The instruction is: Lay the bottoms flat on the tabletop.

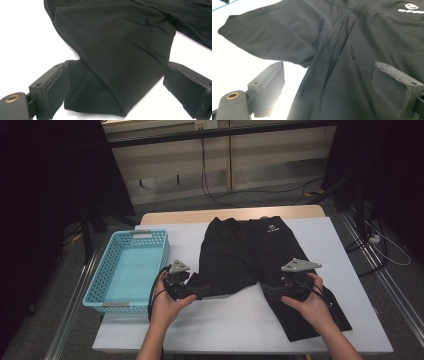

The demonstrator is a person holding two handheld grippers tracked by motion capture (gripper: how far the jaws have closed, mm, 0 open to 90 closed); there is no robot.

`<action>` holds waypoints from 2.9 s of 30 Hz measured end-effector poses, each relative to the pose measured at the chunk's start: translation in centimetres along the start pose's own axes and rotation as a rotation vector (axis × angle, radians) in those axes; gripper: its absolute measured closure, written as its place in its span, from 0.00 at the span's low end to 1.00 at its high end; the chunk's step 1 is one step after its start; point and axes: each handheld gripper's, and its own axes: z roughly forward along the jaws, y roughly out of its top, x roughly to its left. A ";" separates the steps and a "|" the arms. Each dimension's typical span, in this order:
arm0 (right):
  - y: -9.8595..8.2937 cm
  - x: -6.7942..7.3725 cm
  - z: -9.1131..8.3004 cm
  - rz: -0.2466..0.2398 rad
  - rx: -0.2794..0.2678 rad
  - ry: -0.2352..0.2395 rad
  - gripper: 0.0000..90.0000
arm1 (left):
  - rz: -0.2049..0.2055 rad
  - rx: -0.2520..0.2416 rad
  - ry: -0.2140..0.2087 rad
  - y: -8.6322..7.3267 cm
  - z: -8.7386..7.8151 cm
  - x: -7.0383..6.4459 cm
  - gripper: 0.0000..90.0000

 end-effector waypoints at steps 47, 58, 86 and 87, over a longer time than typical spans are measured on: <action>-1.0 1.1 0.7 -0.038 0.025 0.035 0.15 | -0.035 0.087 -0.037 -0.1 1.0 -1.3 0.97; 0.0 2.3 2.0 -0.077 0.025 0.078 0.21 | -0.083 -0.056 0.016 1.7 0.4 0.5 0.98; 2.6 6.4 8.6 -0.279 0.089 0.175 0.92 | -0.063 -0.037 0.023 1.2 0.8 0.6 0.97; 2.7 6.2 8.4 -0.276 0.089 0.182 0.98 | -0.062 -0.036 0.023 1.3 0.7 0.5 0.97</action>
